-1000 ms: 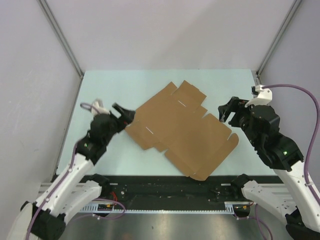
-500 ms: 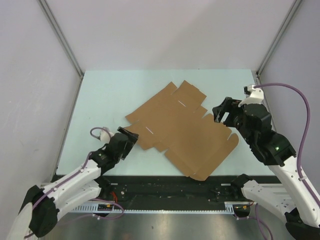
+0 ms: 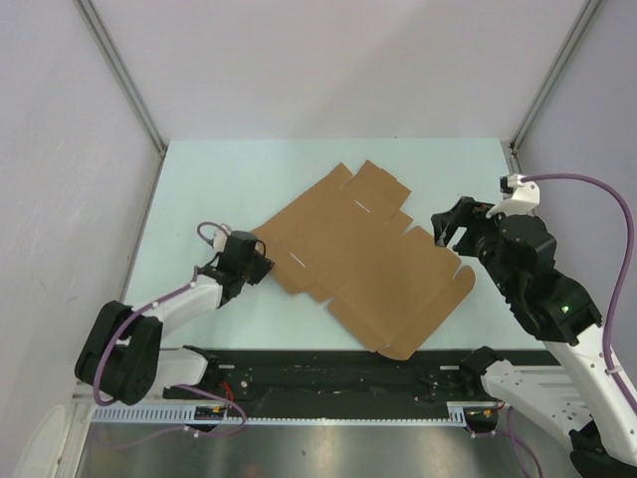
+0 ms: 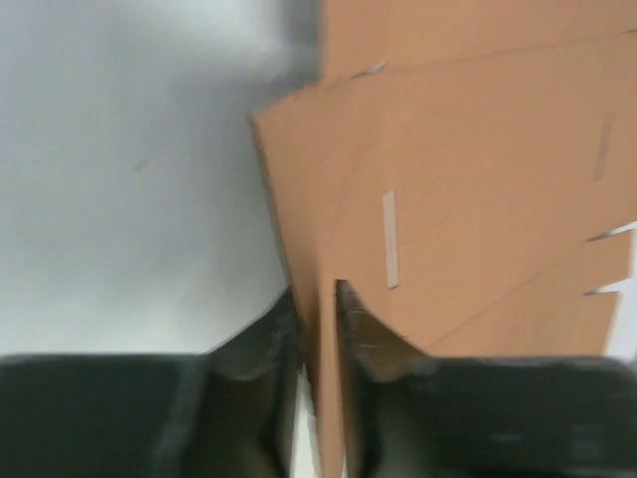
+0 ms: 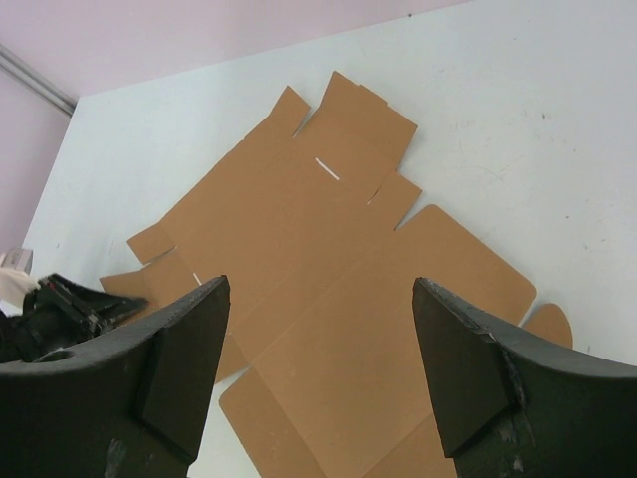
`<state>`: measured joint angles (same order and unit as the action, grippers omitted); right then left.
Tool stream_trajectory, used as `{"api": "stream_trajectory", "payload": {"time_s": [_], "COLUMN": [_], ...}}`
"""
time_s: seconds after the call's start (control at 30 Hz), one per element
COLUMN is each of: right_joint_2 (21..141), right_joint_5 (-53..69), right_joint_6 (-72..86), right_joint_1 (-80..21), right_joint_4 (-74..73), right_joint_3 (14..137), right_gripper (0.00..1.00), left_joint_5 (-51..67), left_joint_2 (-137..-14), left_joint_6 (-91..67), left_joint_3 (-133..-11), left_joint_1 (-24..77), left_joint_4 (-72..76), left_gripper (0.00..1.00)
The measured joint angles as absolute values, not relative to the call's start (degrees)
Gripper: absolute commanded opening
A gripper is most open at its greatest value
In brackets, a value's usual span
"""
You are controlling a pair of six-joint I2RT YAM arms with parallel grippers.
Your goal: Fold the paper box
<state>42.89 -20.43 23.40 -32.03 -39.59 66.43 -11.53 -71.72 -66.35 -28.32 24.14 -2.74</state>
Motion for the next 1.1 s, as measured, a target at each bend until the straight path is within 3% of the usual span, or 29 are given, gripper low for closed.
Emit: {"api": "stream_trajectory", "payload": {"time_s": [0.17, 0.6, 0.87, 0.97, 1.0, 1.1], "right_joint_2": [43.20, 45.89, 48.34, 50.28, 51.00, 54.08], "right_joint_5": [-20.62, -20.05, -19.62, -18.83, -18.41, -16.38], "right_joint_6": [23.20, 23.00, 22.20, 22.28, 22.41, 23.51], "right_joint_1": [-32.01, -32.01, -31.44, -30.72, -30.57, -30.30], "right_joint_4": [-39.59, -39.57, -39.44, -38.48, -38.11, -36.95], "right_joint_3": [66.43, 63.99, 61.95, 59.90, 59.05, 56.82], "right_gripper": [0.79, 0.79, 0.81, 0.80, 0.80, 0.80], "left_joint_5": [-2.72, 27.90, 28.84, 25.98, 24.67, 20.60], "left_joint_2": [-78.28, -105.97, -116.90, -117.75, -117.75, -117.64], "left_joint_6": [-55.27, -26.41, -13.72, -12.32, -11.94, -11.60], "left_joint_3": [-39.86, -77.73, -90.59, -93.78, -94.52, -95.85], "left_joint_1": [17.06, 11.49, 11.27, 10.74, 10.55, 9.72], "left_joint_4": [-4.47, -18.74, -34.24, -36.95, -37.54, -38.02], "left_gripper": [0.01, 0.00, 0.01, 0.14, 0.33, 0.68]}}
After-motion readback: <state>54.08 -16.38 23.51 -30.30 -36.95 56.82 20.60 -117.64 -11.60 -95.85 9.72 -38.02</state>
